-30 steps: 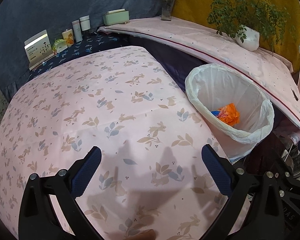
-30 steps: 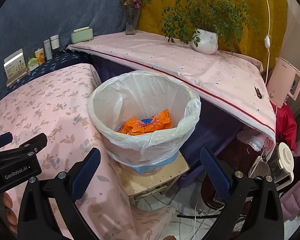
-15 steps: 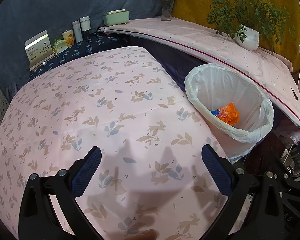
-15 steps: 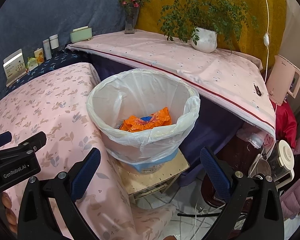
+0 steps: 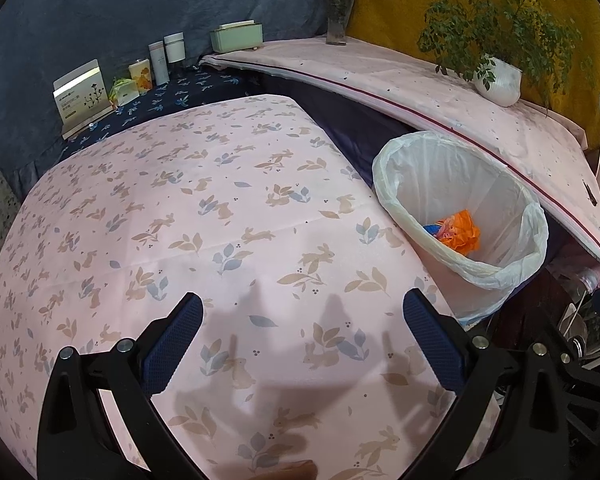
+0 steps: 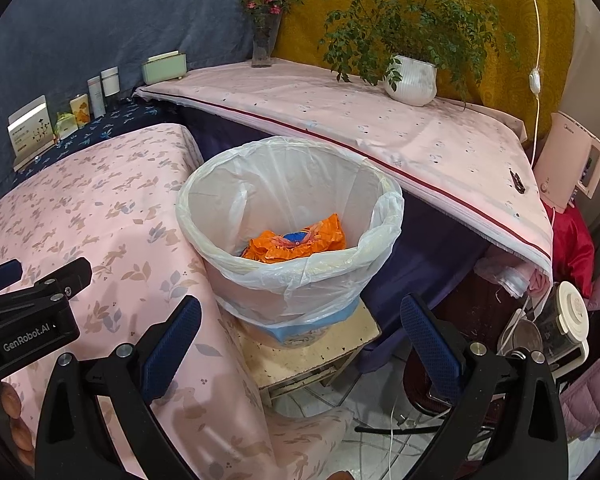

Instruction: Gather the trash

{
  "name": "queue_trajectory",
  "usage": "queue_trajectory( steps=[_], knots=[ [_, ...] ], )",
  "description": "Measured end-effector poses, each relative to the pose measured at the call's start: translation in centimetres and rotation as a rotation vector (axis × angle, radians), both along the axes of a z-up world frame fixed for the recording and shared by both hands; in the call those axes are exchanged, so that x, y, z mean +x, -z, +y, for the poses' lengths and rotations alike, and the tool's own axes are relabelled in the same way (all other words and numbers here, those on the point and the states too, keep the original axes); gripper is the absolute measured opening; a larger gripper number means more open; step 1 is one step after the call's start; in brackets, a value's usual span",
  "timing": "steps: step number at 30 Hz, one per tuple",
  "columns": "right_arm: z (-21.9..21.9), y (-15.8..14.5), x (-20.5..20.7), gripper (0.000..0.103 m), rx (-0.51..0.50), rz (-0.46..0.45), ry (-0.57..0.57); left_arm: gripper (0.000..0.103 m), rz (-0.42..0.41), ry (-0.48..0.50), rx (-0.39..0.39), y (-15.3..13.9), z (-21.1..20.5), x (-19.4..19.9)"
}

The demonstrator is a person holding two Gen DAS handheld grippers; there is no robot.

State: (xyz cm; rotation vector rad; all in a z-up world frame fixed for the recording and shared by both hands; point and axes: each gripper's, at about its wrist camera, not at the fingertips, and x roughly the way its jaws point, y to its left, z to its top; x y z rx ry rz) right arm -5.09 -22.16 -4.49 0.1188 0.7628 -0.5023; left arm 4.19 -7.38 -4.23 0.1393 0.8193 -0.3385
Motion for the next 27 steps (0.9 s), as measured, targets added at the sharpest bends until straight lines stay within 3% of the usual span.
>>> queue_trajectory(
  steps=[27],
  knots=[
    [0.16, 0.37, 0.2, 0.096, 0.003, 0.002, -0.001, 0.096, -0.004, -0.001, 0.008, 0.1, -0.01, -0.14]
  ],
)
